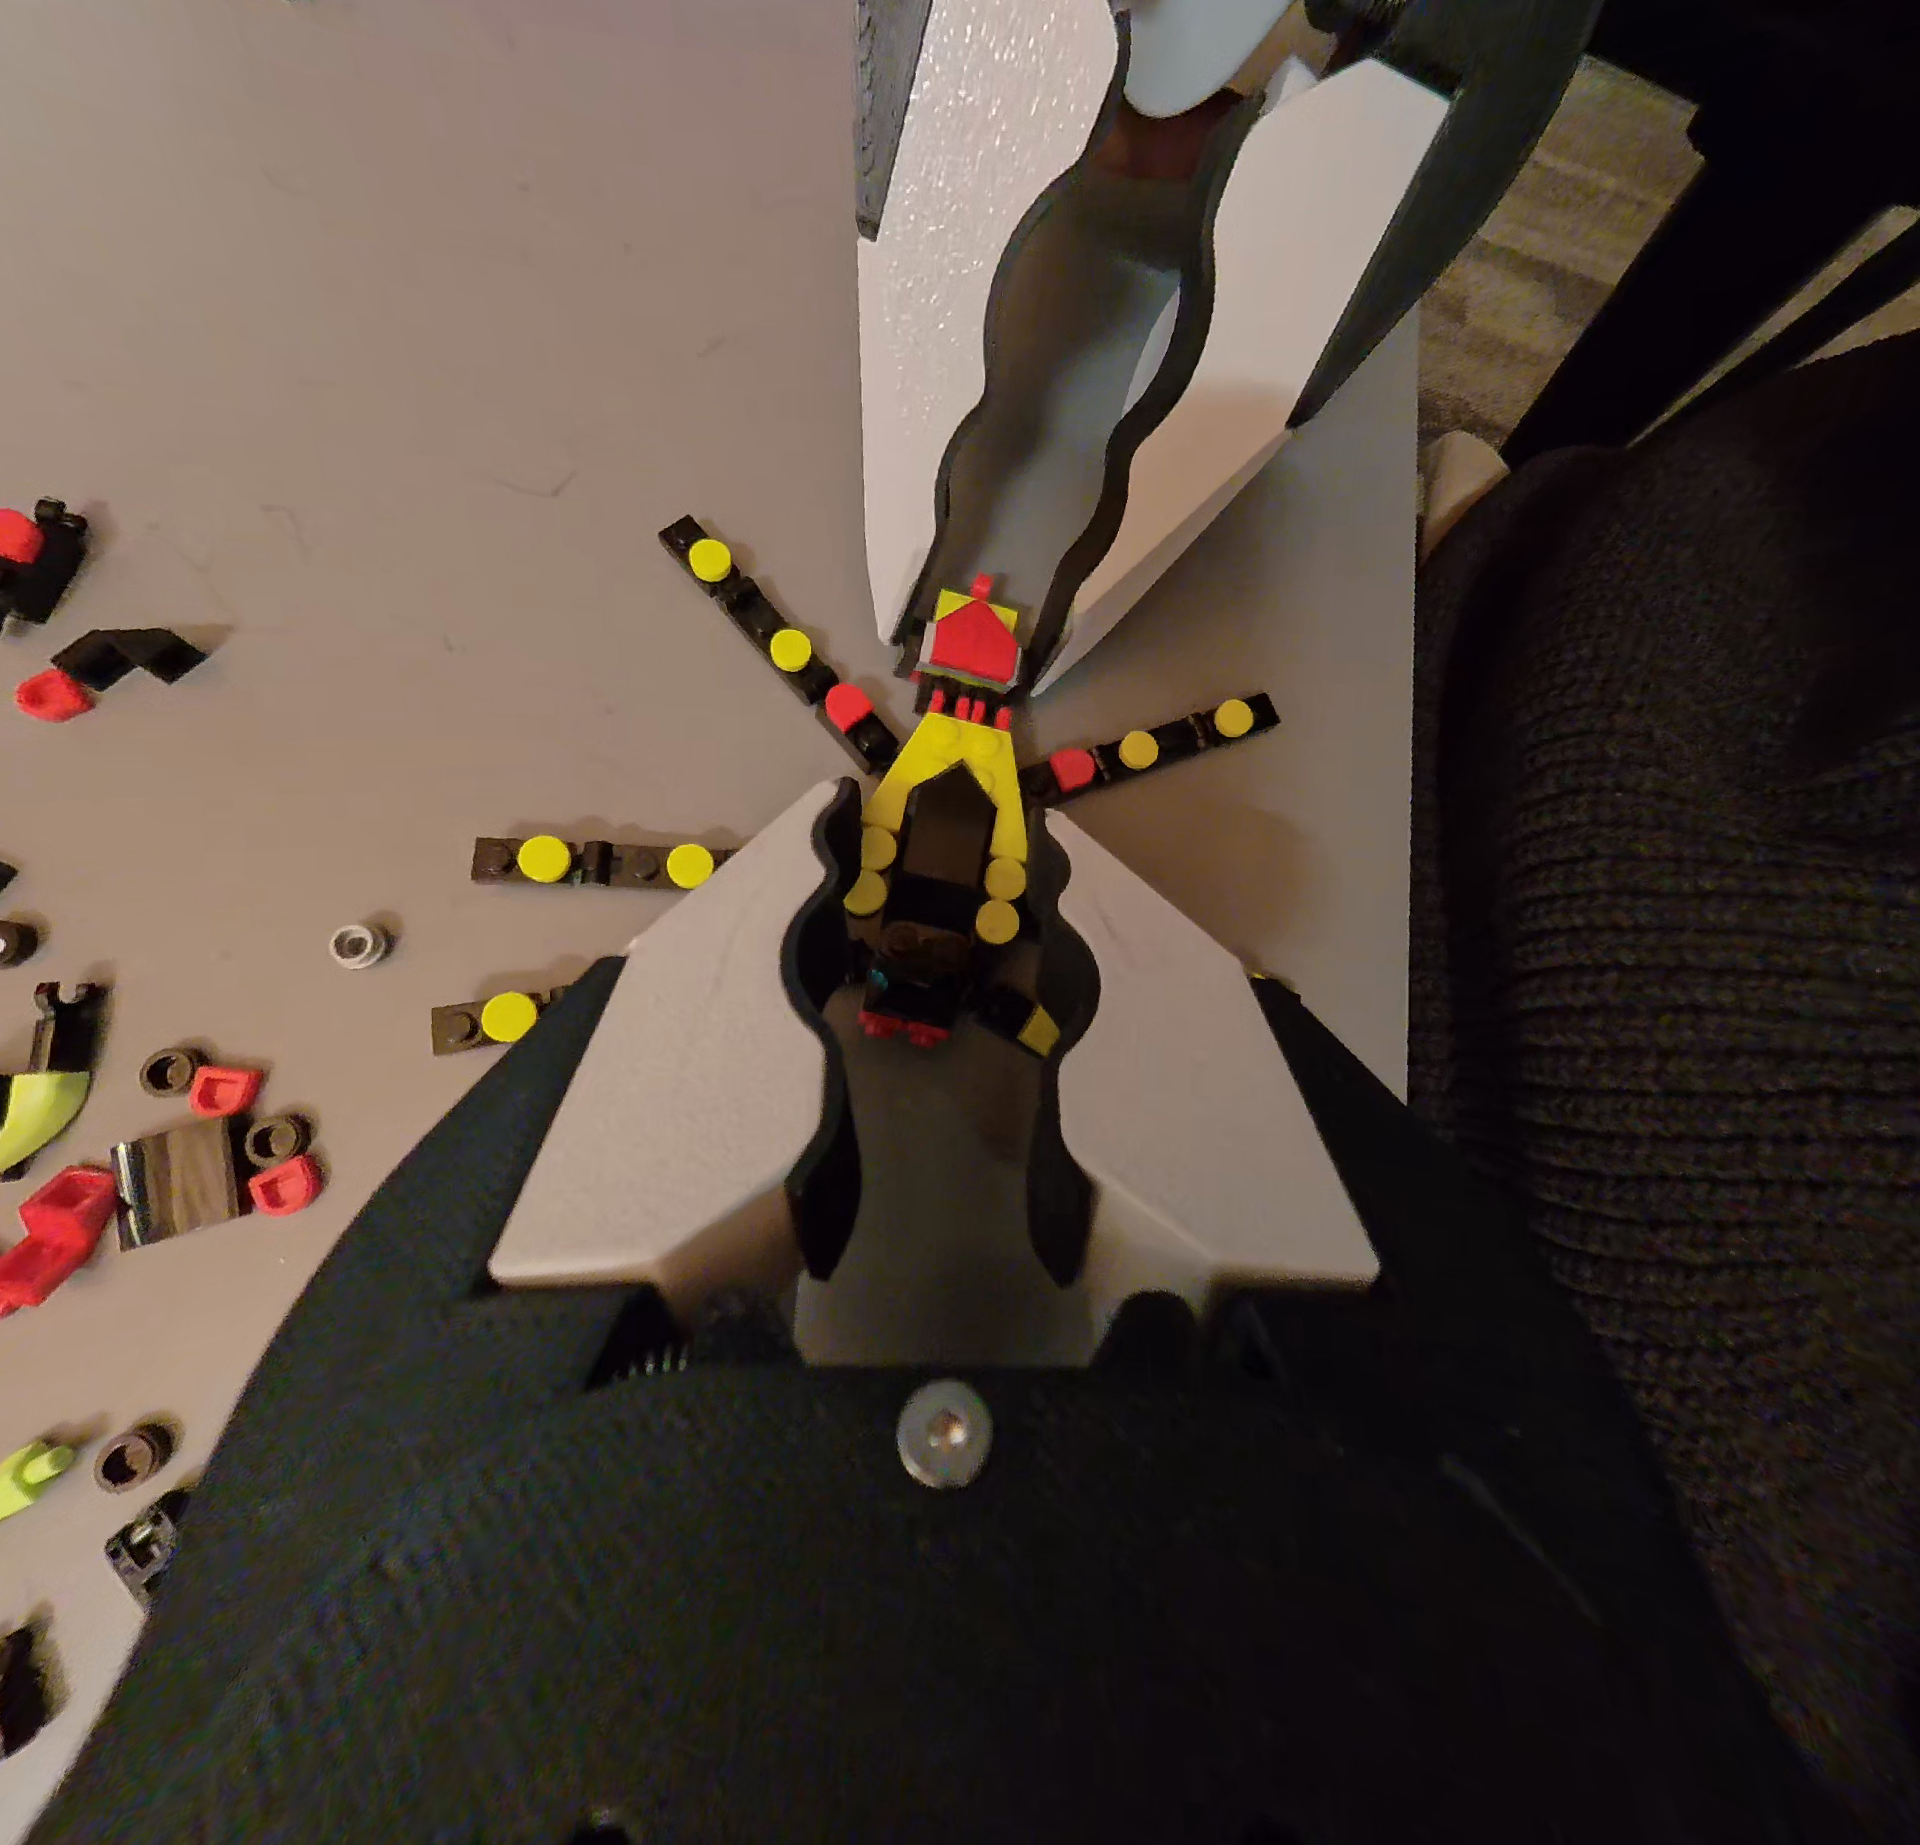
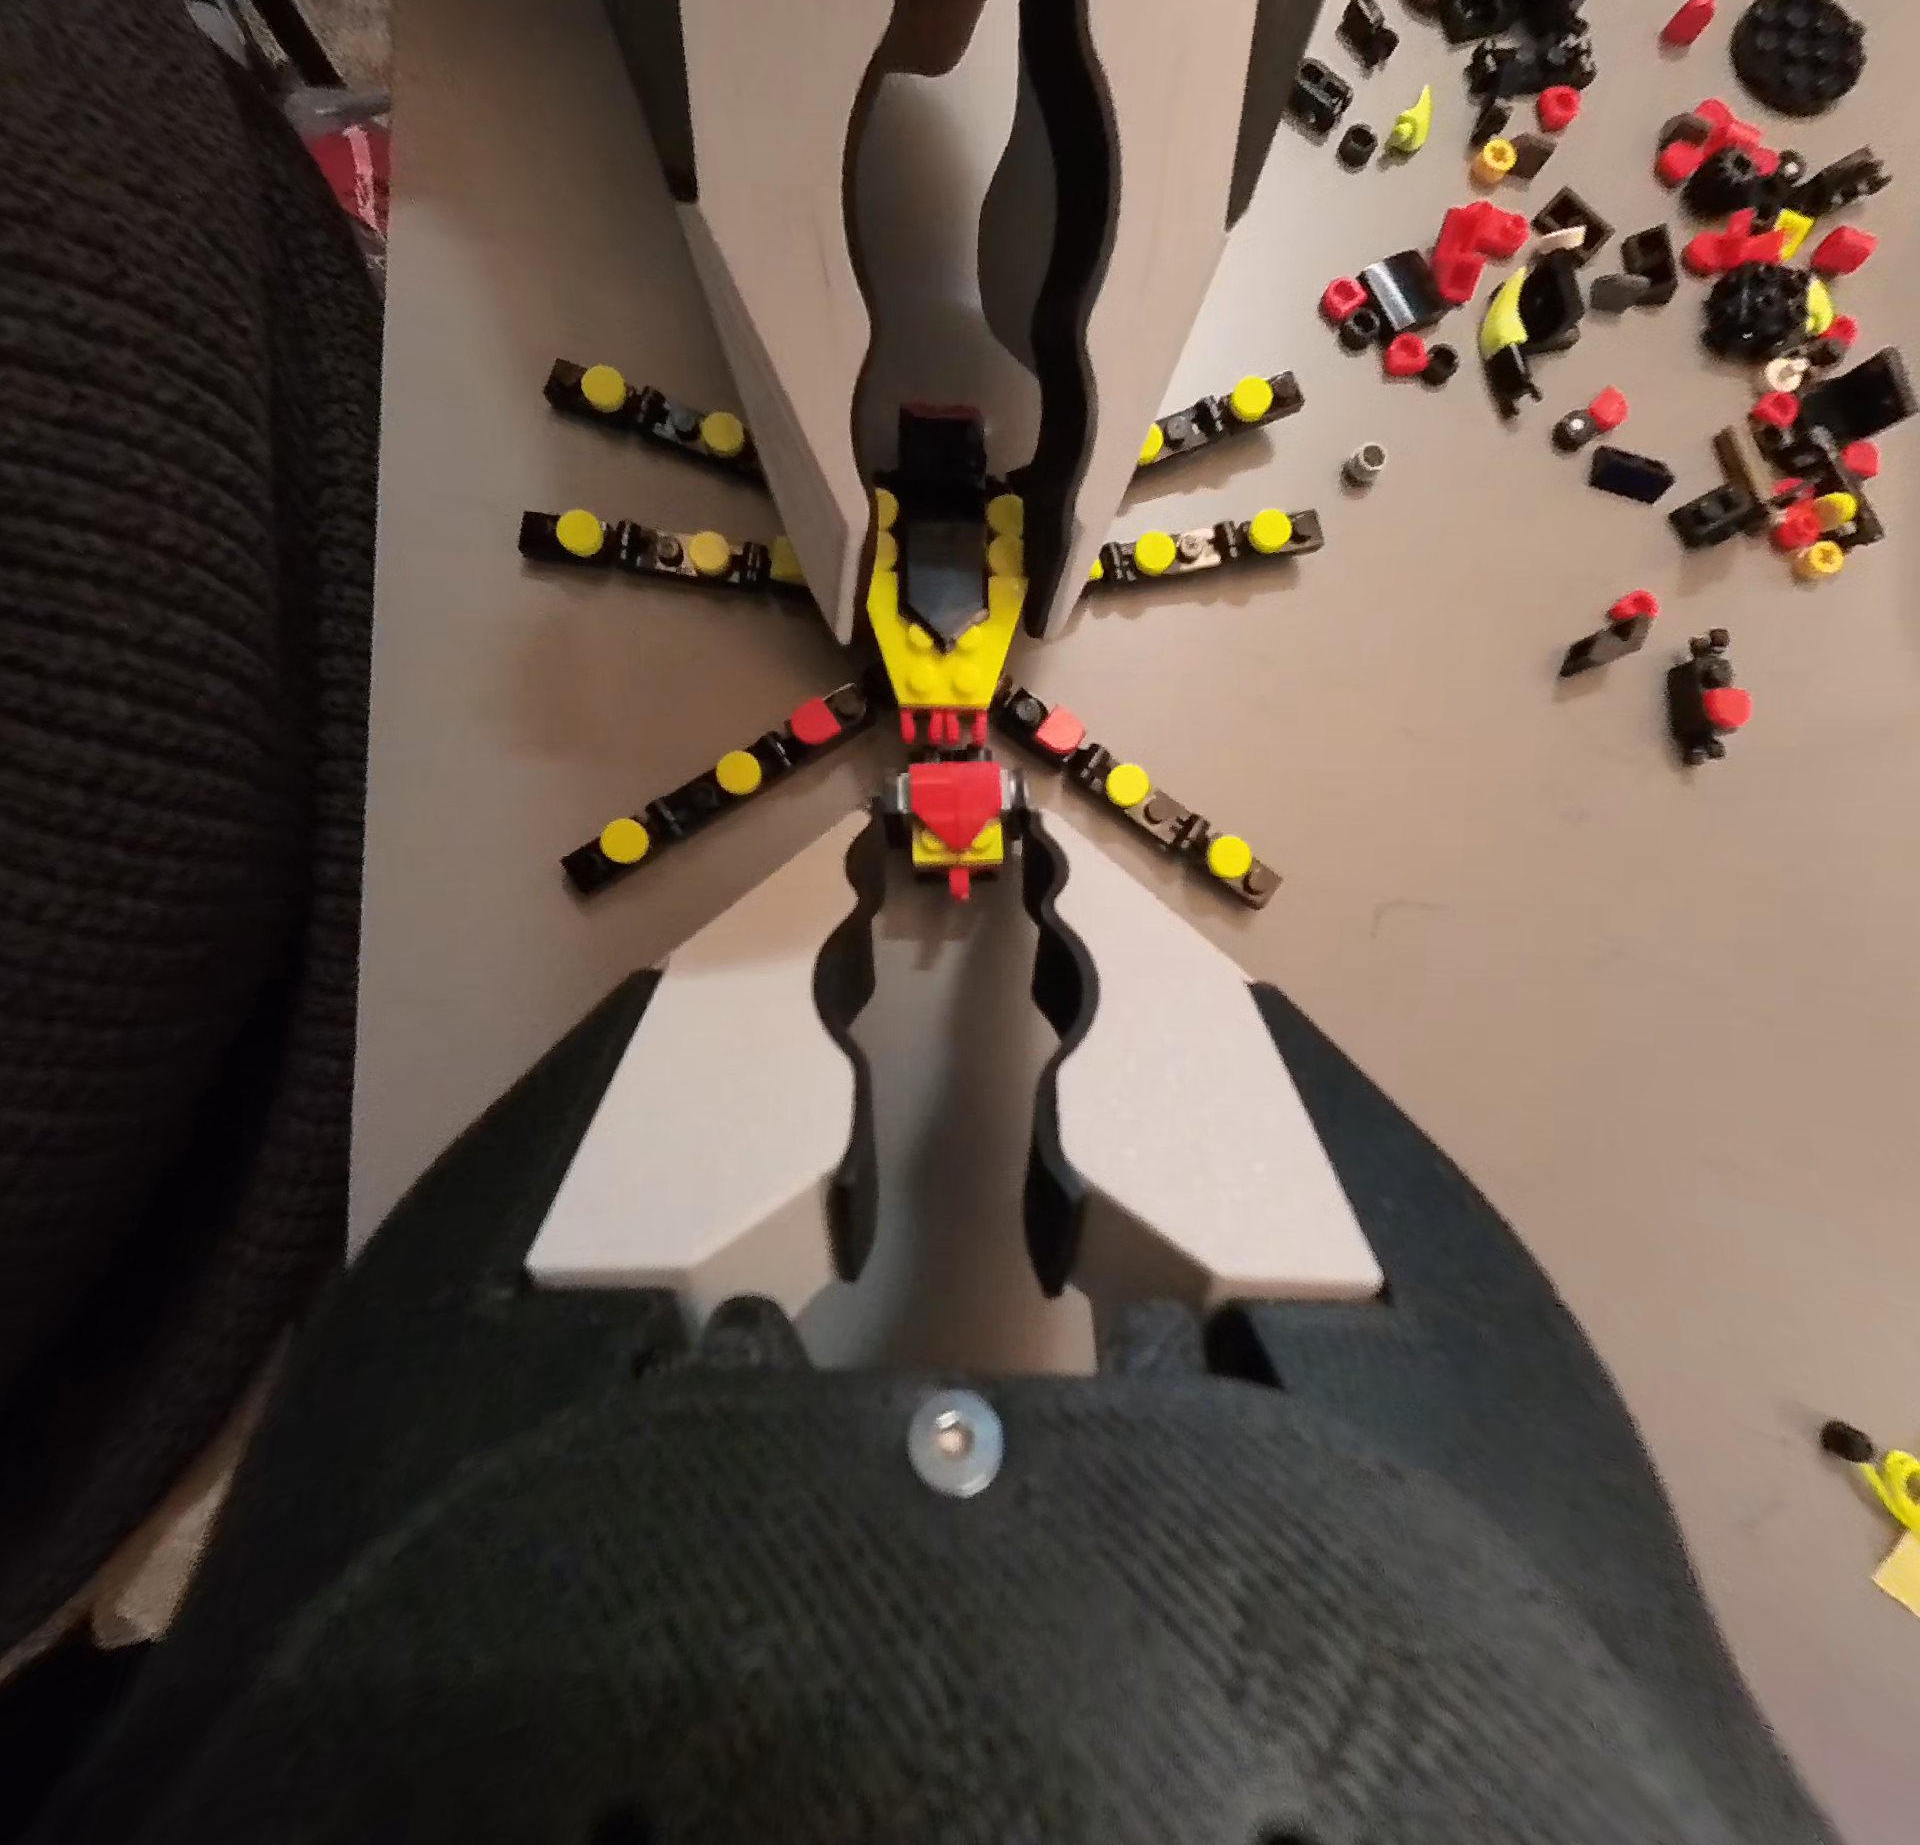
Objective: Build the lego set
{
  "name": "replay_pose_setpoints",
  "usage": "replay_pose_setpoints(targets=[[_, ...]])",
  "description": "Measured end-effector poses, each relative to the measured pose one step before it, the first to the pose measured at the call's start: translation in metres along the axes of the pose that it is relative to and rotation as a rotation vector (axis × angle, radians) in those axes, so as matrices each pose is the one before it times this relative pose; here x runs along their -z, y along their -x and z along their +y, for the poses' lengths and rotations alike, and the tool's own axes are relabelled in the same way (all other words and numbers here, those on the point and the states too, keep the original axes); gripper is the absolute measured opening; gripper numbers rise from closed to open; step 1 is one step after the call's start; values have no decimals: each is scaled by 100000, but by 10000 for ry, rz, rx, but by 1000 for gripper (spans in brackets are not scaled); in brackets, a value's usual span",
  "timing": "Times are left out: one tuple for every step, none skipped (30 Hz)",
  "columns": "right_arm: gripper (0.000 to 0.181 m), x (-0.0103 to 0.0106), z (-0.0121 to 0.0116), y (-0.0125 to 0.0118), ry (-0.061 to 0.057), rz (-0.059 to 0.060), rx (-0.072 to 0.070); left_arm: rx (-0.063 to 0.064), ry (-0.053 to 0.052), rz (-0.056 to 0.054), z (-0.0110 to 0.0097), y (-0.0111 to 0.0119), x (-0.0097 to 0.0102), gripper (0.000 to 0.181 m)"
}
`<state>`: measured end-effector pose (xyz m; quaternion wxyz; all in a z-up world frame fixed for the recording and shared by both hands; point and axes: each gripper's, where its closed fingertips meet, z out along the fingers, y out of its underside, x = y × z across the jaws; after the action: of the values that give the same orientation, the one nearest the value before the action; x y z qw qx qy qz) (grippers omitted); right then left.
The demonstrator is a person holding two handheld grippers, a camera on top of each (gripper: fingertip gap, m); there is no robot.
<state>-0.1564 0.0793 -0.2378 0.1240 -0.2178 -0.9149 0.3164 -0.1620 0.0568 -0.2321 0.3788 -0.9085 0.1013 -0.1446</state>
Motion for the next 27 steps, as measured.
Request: replay_pose_setpoints(targets=[[24, 7, -21, 47, 31, 3, 68, -33, 31, -43, 9, 11, -5, 29], [24, 3, -40, 74, 11, -4, 79, -72, 43, -77, 10, -1, -19, 29], [23, 17, -47, 34, 2, 37, 73, -76, 40, -67, 13, -16, -13, 29], [23, 27, -15, 17, 11, 41, 76, -36, 29, -36, -6, -36, -11, 29], [23, 23, -3, 17, 1, 18, 58, -13, 16, -12, 9, -27, -14, 29], [23, 25, -24, 1, -25, 19, 27, 9, 0, 3, 2, 8, 6, 29], [24, 40, -24, -7, -40, 13, 9, 42, -9, 29, 2, 2, -4, 29], [23, 46, -51, 0, -48, 4, 2, 24, -2, 20, -6, -4, 5, 29], [24, 74, -93, 10, -72, -3, -7, 0, 7, -3, 2, -2, -5, 29], [24, 95, -168, 10, -112, -12, -11, -7, 12, -15, -8, -8, -10, 29], [24, 117, -145, 6, -93, -18, -15, -7, 15, -16, 4, 10, 4, 29], [24, 76, -74, -1, -62, -34, -44, -2, 0, -5, -2, -11, -6, 29], [24, 17, -8, 7, -46, -41, -64, 11, -10, 9, -5, -4, 6, 29], [24, -13, 15, 6, -42, -26, -49, 16, -4, 14, -2, 3, -6, 29], [24, -13, 13, 5, -38, -16, -30, 7, 1, 7, -4, -3, -3, 29], [24, 9, -22, -5, -54, -2, -9, -3, 9, -12, 4, -2, 7, 29], [24, 18, -21, -14, -59, 10, 17, -14, 10, -20, 11, 10, -3, 29], [24, -10, 4, -19, -62, 12, 39, -10, 6, -17, -1, 0, 2, 29], [24, -32, 30, 2, -78, -4, 27, -8, 1, -5, 7, 1, 4, 29], [24, -58, 114, 10, -58, -46, -13, 3, -8, 9, -3, -3, -9, 29], [24, -86, 232, -8, 7, -50, -27, 17, -16, 19, -11, -3, 8, 29], [24, -66, 210, -42, 11, -24, 3, 21, -13, 22, 1, 0, 7, 29], [24, 0, 78, -37, -52, -22, -22, 10, -2, 14, 14, -9, 5, 29], [24, 28, 42, -40, -47, -34, -71, -6, 6, 1, 8, -2, 18, 29], [24, 6, 29, -42, -48, -17, -69, -6, 4, -1, 12, -7, 6, 29], [24, 5, 2, -12, -72, -2, -43, 2, -3, 3, 4, 1, 8, 29], [24, -19, 48, -16, -52, -2, -39, 8, -6, 11, 1, -6, 9, 29]])
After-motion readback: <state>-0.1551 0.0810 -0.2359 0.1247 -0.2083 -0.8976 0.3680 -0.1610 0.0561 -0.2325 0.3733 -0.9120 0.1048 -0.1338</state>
